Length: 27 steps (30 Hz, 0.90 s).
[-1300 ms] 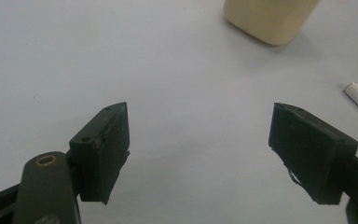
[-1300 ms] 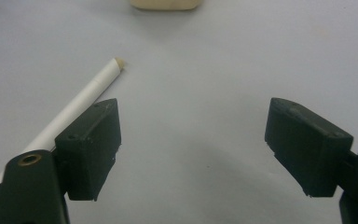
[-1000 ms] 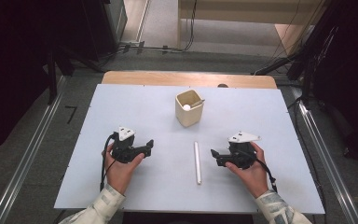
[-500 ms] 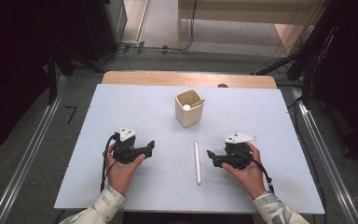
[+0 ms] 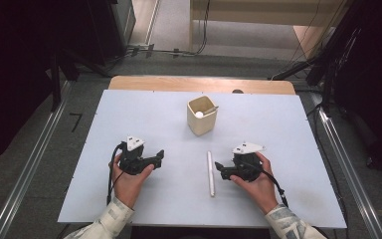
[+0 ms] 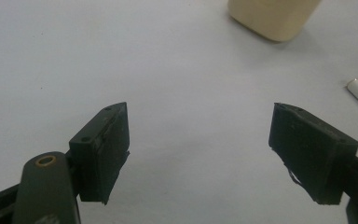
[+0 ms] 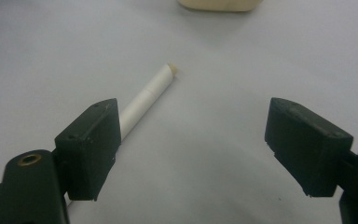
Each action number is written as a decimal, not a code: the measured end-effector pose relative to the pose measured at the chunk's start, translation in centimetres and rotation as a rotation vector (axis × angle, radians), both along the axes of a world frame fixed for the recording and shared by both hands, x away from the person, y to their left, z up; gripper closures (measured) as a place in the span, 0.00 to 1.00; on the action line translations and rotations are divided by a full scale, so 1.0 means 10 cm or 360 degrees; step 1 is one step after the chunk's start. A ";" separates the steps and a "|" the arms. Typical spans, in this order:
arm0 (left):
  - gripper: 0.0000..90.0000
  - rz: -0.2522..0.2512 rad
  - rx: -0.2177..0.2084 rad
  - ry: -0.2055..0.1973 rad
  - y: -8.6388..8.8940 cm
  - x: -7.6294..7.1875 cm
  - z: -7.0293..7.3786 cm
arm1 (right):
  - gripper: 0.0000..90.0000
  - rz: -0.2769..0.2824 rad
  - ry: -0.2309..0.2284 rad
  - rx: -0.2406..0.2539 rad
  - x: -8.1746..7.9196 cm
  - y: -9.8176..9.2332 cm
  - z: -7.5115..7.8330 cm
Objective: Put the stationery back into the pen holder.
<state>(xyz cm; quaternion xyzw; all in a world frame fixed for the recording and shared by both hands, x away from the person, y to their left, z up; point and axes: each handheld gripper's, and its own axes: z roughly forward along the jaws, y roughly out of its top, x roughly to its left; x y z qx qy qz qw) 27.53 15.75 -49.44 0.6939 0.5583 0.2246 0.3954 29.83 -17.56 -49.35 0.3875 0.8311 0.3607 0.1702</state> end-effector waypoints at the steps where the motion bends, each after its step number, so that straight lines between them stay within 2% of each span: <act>1: 0.24 0.0000 0.0002 -0.0002 0.00 0.00 0.00 | 0.19 -0.0001 0.0003 0.0000 0.00 0.00 0.00; 27: 0.24 -0.0001 -0.0007 -0.0002 0.00 0.00 0.00 | 0.19 0.0028 0.0038 -0.0003 0.00 0.19 -0.08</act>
